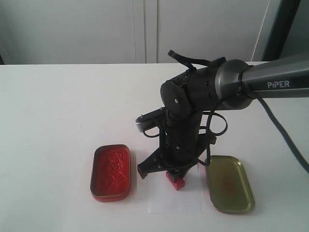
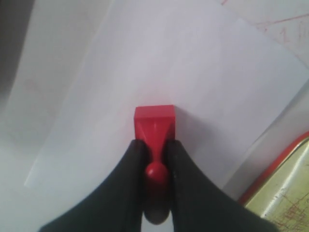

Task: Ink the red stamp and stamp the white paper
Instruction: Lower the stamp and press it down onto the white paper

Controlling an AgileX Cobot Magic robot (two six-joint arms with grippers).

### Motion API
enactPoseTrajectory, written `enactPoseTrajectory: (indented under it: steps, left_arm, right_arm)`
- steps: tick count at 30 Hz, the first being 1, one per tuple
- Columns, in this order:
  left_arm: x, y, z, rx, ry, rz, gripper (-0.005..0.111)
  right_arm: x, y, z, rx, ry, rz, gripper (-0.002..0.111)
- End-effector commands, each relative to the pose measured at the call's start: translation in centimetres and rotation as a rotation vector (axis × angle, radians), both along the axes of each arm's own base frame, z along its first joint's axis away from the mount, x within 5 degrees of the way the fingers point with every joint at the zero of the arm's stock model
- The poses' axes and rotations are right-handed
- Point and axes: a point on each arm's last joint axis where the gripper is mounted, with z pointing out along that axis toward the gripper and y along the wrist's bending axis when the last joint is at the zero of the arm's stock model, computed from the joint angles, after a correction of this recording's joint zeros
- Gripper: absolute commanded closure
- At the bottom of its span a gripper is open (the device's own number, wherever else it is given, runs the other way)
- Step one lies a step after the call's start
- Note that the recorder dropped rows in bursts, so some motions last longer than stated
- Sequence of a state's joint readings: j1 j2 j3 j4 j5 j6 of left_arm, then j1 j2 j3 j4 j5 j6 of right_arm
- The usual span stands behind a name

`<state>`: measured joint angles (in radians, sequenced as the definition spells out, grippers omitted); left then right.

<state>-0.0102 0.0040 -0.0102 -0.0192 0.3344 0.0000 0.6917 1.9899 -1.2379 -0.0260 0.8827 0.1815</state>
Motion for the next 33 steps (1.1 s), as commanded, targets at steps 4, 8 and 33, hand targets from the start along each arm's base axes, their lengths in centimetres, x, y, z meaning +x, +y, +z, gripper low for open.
enactPoseTrajectory:
  steps: [4, 8, 33]
  left_arm:
    - [-0.06, -0.03, -0.39, -0.002, 0.016, -0.004, 0.107]
    - [-0.06, -0.03, -0.39, -0.002, 0.016, -0.004, 0.107]
    - [-0.06, -0.03, -0.39, -0.002, 0.016, -0.004, 0.107]
  right_arm:
    - [-0.01, -0.37, -4.76, -0.038, 0.038, -0.002, 0.108]
    - [-0.02, -0.36, -4.76, -0.037, 0.039, -0.003, 0.108]
    - [0.34, -0.05, -4.76, -0.003, 0.000, -0.003, 0.108]
